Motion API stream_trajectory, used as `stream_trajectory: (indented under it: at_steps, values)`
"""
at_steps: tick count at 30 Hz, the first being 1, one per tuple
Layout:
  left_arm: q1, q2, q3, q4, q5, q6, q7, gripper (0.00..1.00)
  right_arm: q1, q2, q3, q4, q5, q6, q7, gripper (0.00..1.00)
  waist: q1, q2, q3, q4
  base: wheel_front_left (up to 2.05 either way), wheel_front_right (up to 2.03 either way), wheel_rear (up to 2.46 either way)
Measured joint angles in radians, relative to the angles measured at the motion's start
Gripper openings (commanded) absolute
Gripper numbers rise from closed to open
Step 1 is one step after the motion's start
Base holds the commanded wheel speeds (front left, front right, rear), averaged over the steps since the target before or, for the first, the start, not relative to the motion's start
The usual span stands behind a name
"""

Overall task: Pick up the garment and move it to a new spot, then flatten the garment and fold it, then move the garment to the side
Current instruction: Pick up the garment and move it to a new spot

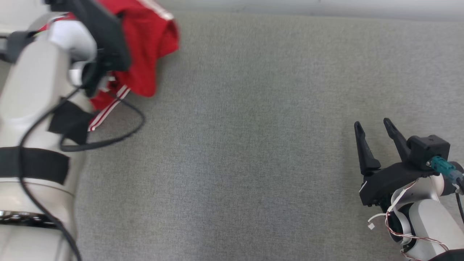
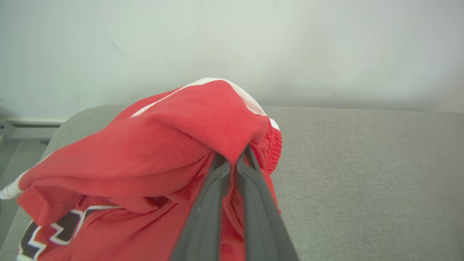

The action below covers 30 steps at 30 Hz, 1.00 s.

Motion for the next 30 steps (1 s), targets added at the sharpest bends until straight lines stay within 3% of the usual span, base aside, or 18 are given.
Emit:
stream_trajectory:
  at_steps: [8, 15, 20, 30]
  values:
    - [0.083, -0.075, -0.164, -0.148, -0.128, 0.0, -0.074, 0.0, 0.043, 0.02, -0.01, 0.057, 0.027, 0.0, -0.035, 1.0, 0.0, -0.0001, -0.073, -0.023, 0.0, 0.0, 0.0]
    - [0.258, -0.076, -0.335, -0.313, -0.221, 0.0, -0.118, 0.0, 0.1, 0.036, -0.021, 0.095, 0.037, 0.0, -0.063, 1.0, -0.0001, -0.0001, -0.139, -0.055, 0.0, 0.0, 0.0]
    - [0.406, -0.075, -0.406, -0.422, -0.302, 0.0, -0.145, 0.0, 0.145, 0.04, -0.028, 0.102, 0.051, 0.0, -0.079, 1.0, -0.0002, -0.0001, -0.183, -0.088, 0.0, 0.0, 0.0]
    - [0.592, -0.067, -0.538, -0.627, -0.368, 0.0, -0.184, 0.0, 0.189, 0.04, -0.034, 0.093, 0.053, 0.0, -0.095, 1.0, -0.0002, -0.0001, -0.233, -0.151, 0.0, 0.0, 0.0]
